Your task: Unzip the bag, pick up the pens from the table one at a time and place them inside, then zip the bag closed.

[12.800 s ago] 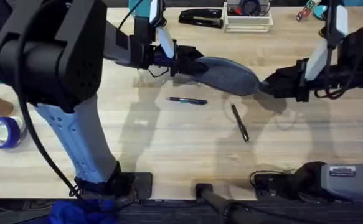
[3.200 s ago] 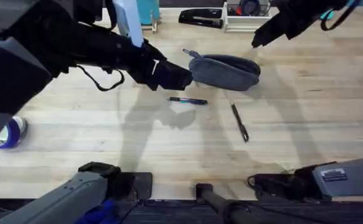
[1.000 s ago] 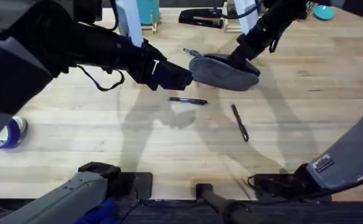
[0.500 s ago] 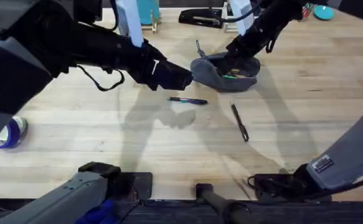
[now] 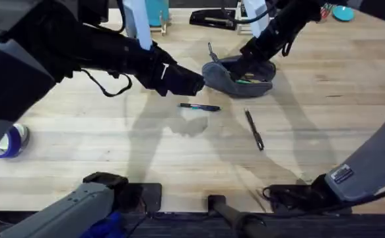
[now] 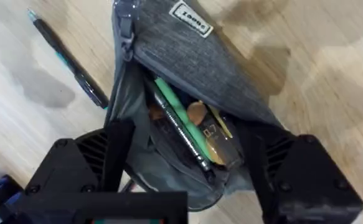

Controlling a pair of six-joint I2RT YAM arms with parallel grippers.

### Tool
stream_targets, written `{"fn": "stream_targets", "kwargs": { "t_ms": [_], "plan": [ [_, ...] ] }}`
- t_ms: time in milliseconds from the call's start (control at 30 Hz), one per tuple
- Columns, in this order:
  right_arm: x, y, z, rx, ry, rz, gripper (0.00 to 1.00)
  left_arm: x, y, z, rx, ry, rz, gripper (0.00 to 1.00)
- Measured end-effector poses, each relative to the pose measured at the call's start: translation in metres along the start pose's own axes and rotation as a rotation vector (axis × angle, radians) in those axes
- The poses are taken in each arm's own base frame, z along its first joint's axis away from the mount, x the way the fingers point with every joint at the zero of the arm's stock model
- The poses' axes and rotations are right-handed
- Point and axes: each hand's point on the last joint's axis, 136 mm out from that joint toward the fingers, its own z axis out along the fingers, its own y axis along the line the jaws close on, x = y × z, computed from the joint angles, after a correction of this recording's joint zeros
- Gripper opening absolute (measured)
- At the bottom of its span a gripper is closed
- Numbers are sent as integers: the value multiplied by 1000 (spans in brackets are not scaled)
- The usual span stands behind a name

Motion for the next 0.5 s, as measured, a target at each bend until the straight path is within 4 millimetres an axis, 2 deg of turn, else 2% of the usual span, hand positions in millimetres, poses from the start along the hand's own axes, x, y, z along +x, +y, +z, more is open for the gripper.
{"fn": "stream_targets", "kwargs": {
  "t_ms": [367,500],
  "plan": [
    [4,2,0,-6,15,5,998,0,0,0,0,0,0,995],
    [9,7,-7,-21,47,17,997,0,0,0,0,0,0,995]
  ]
}}
